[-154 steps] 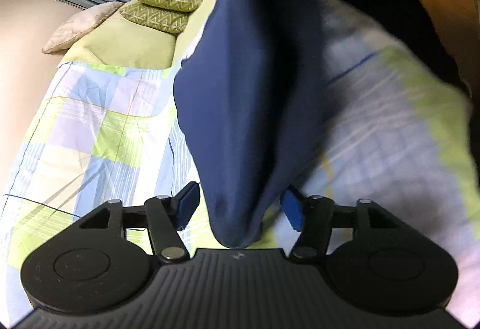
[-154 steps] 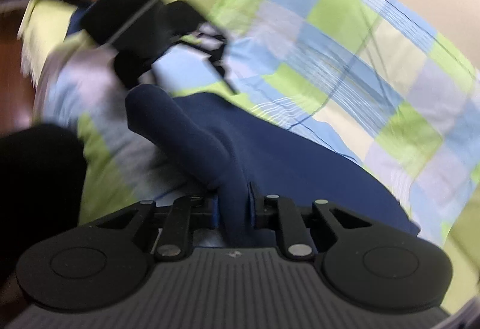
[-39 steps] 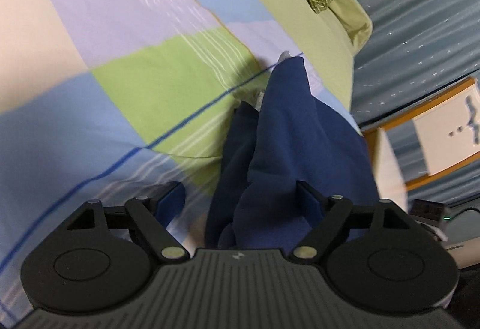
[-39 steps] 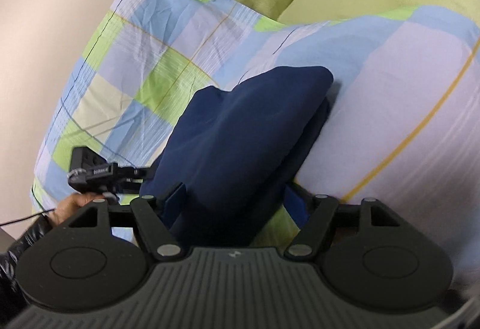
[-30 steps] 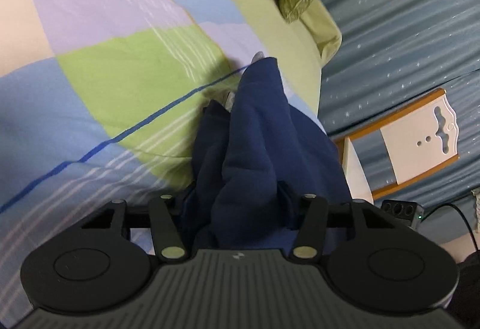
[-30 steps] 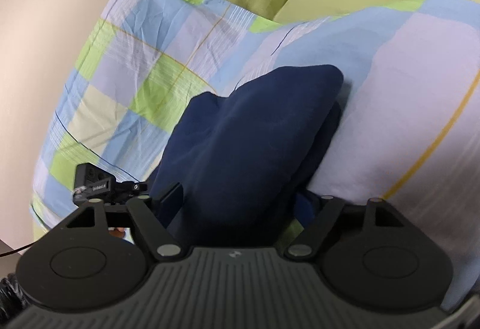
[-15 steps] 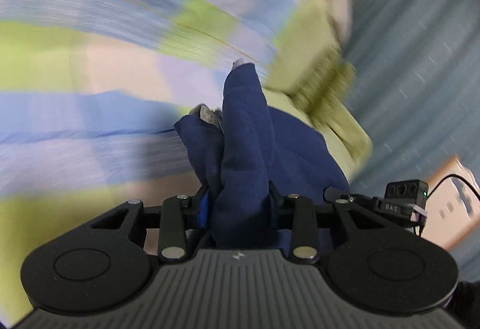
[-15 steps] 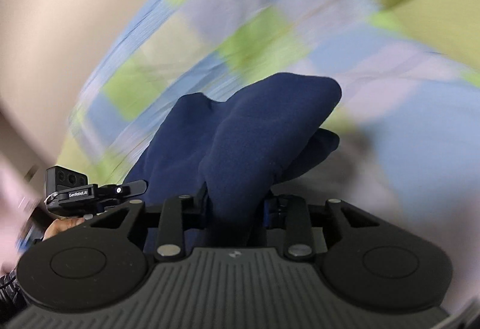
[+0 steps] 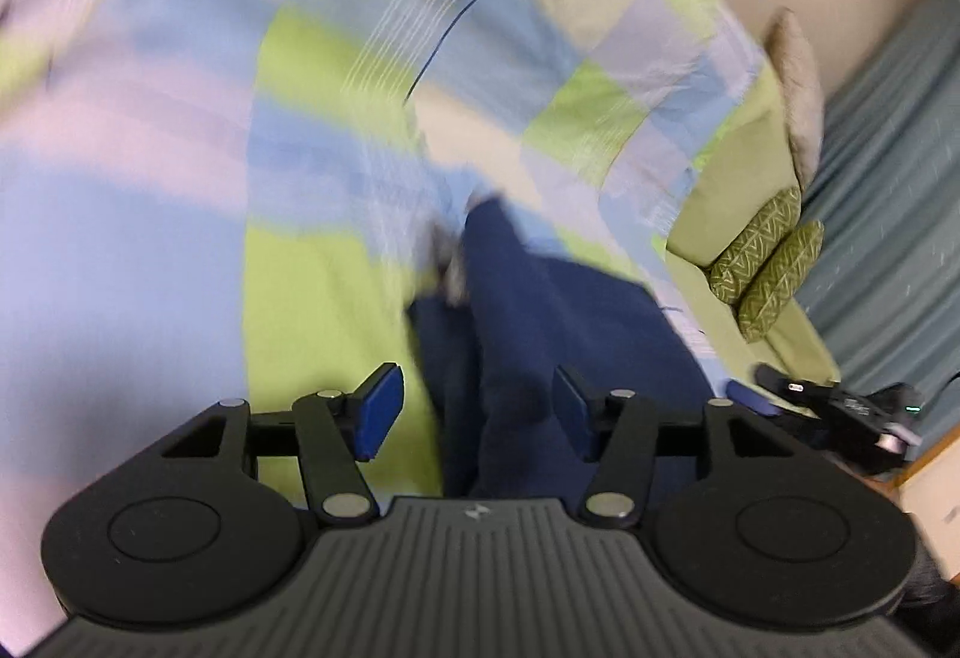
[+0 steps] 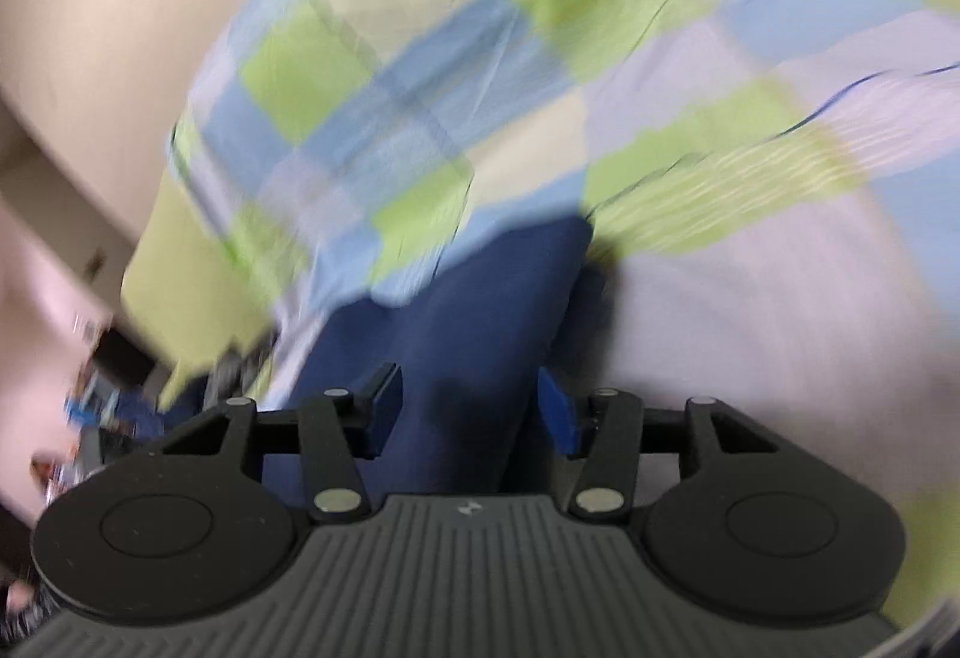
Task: Fold clothes
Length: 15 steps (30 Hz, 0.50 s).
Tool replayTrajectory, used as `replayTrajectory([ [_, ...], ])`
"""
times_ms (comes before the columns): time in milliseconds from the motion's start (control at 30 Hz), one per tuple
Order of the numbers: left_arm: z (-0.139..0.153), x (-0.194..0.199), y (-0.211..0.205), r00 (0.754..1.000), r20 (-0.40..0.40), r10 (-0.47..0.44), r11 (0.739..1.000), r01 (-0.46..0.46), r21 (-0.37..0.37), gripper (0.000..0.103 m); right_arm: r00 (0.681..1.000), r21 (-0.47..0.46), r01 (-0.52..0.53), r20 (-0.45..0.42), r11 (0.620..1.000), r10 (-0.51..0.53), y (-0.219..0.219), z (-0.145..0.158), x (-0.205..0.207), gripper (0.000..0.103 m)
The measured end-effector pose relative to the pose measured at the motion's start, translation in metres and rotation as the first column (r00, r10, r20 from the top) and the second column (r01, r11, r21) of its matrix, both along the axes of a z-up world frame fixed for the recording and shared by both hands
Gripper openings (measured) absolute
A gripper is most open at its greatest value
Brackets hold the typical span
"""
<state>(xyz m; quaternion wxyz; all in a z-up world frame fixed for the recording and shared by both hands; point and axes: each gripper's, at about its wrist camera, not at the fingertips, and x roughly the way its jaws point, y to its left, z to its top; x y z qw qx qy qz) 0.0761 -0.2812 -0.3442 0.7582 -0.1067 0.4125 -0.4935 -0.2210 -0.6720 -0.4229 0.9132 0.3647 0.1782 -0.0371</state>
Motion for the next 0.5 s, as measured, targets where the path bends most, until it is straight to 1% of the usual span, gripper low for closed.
replayTrajectory([
  [33, 0.006, -0.001, -0.009, 0.999, 0.028, -0.031, 0.999, 0.031, -0.008, 0.058, 1.000, -0.025, 0.008, 0.017, 1.000, -0.008, 0.007, 0.006, -0.005, 0.047],
  [100, 0.009, -0.002, -0.024, 0.995, 0.068, -0.075, 0.997, 0.075, -0.001, 0.058, 0.997, -0.080, -0.040, 0.064, 0.996, 0.045, 0.037, 0.018, -0.013, 0.047],
  [167, 0.005, 0.002, -0.056, 0.984, 0.112, -0.136, 0.991, 0.134, 0.023, 0.058, 0.991, -0.142, -0.119, 0.040, 0.983, 0.126, 0.060, 0.022, 0.003, 0.046],
  [200, 0.002, 0.003, -0.064, 0.981, 0.118, -0.156, 0.988, 0.153, 0.034, 0.058, 0.988, -0.181, -0.146, 0.022, 0.973, 0.153, 0.066, 0.021, 0.013, 0.046],
  [267, -0.015, 0.007, -0.090, 0.960, 0.186, -0.211, 0.971, 0.184, 0.154, 0.058, 0.979, -0.258, -0.199, -0.016, 0.945, 0.202, 0.075, 0.017, 0.034, 0.046],
  [300, -0.023, 0.008, -0.092, 0.951, 0.216, -0.220, 0.965, 0.179, 0.193, 0.053, 0.974, -0.296, -0.223, -0.039, 0.929, 0.222, 0.077, 0.012, 0.041, 0.046],
  [333, -0.032, 0.009, -0.091, 0.944, 0.242, -0.226, 0.960, 0.173, 0.221, 0.052, 0.969, -0.333, -0.247, -0.064, 0.910, 0.239, 0.080, 0.006, 0.047, 0.045],
  [367, -0.040, 0.010, -0.089, 0.935, 0.267, -0.232, 0.954, 0.166, 0.249, 0.053, 0.963, -0.376, -0.268, -0.083, 0.887, 0.256, 0.079, -0.001, 0.050, 0.041],
  [400, -0.044, 0.011, -0.087, 0.935, 0.271, -0.228, 0.955, 0.161, 0.249, 0.053, 0.957, -0.419, -0.288, -0.101, 0.861, 0.271, 0.077, -0.008, 0.051, 0.032],
  [433, -0.046, 0.011, -0.085, 0.937, 0.275, -0.217, 0.959, 0.151, 0.241, 0.054, 0.951, -0.461, -0.308, -0.119, 0.832, 0.286, 0.075, -0.015, 0.053, 0.025],
  [467, -0.048, 0.010, -0.083, 0.937, 0.282, -0.205, 0.962, 0.139, 0.235, 0.055, 0.954, -0.462, -0.297, -0.109, 0.836, 0.279, 0.066, -0.017, 0.054, 0.021],
  [500, -0.049, 0.008, -0.086, 0.932, 0.301, -0.202, 0.961, 0.129, 0.246, 0.057, 0.960, -0.449, -0.277, -0.091, 0.849, 0.265, 0.055, -0.017, 0.056, 0.012],
])
